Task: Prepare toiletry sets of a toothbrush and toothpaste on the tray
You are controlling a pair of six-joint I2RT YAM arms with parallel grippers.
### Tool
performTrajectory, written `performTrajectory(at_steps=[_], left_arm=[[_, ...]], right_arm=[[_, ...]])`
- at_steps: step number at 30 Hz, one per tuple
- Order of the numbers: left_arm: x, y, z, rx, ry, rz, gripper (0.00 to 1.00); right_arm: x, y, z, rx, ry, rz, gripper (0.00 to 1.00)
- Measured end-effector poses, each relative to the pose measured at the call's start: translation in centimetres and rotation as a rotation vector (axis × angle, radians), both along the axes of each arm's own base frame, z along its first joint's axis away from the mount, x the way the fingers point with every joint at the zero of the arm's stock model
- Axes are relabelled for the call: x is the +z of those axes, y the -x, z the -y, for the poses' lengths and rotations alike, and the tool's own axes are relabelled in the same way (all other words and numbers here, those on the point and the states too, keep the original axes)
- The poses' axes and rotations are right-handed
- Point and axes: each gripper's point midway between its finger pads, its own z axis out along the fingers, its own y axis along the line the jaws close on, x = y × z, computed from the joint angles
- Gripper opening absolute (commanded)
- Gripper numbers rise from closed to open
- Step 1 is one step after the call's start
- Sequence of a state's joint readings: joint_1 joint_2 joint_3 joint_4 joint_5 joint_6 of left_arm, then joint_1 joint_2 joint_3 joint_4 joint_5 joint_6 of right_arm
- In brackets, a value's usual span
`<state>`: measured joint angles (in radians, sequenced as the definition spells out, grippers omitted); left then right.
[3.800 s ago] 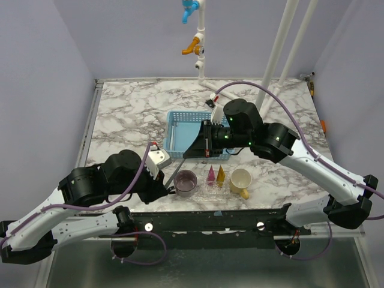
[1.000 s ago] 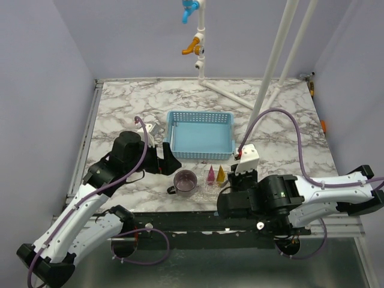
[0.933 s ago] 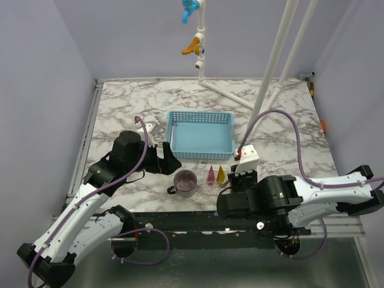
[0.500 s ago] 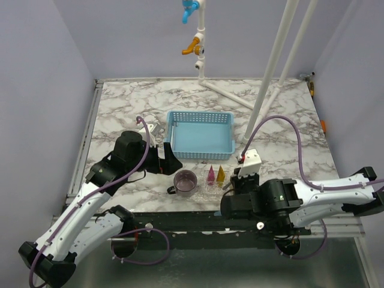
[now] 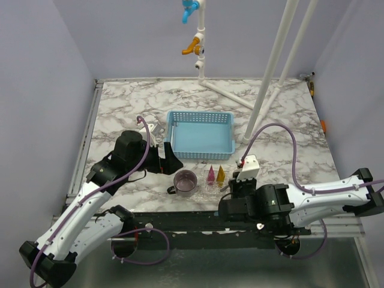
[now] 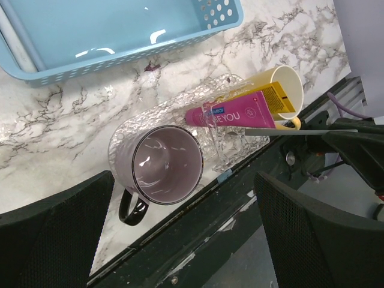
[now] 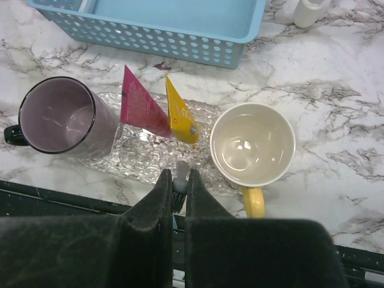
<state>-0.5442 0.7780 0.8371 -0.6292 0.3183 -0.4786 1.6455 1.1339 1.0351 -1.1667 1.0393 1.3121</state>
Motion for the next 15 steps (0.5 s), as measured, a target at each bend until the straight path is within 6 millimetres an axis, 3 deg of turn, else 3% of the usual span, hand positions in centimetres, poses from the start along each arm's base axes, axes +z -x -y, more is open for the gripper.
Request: performTrajectory(at_steps=[15], left_arm=[[-0.5,0.1,0.2,-0.008,0.002,-0.019,0.99]], right_arm=[[-1.9,-0.7,0.7,-0.078,-0.061,0.026,0.01]])
